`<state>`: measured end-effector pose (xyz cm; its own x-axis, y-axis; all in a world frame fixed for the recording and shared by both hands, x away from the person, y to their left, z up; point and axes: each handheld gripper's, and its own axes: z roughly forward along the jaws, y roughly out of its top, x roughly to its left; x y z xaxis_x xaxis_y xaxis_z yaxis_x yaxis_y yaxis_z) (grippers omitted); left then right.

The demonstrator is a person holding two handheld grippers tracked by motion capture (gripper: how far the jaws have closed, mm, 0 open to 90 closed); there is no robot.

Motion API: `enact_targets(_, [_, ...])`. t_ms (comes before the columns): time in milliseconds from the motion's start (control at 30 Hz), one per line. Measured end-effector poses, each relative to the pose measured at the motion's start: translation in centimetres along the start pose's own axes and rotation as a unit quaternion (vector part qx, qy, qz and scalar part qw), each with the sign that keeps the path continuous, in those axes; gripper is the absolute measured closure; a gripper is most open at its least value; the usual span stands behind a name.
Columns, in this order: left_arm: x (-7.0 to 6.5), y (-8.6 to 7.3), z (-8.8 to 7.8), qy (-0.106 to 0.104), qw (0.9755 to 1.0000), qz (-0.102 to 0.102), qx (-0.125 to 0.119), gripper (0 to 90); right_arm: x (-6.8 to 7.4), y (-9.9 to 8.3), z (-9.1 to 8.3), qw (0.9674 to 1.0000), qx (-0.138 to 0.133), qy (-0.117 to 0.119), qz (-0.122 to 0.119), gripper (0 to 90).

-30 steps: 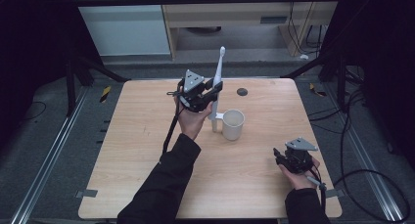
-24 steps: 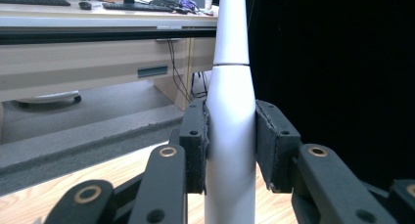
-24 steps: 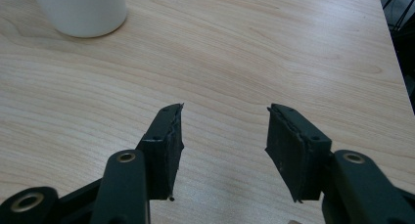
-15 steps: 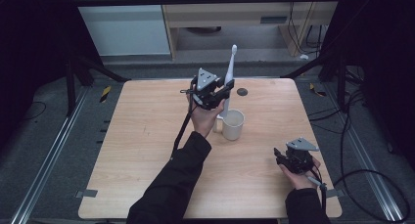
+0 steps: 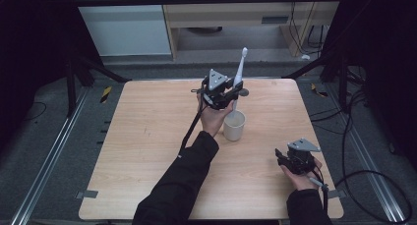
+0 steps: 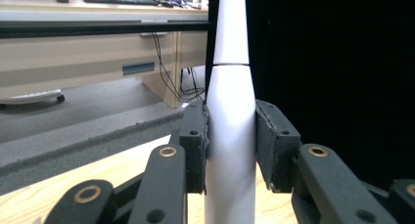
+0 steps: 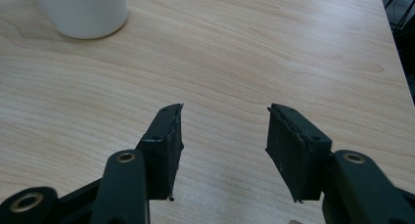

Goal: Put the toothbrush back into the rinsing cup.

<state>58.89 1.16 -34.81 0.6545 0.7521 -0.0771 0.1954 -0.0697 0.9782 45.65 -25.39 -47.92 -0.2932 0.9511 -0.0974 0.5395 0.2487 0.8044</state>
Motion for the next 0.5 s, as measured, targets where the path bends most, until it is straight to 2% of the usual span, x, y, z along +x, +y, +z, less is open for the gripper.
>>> enact_targets(500, [0.0, -1.9, 1.8, -0.004, 0.9996, 0.011, 0.025, 66.9, 0.1, 0.0, 0.1, 1.0, 0.001, 0.003, -0.004, 47.2])
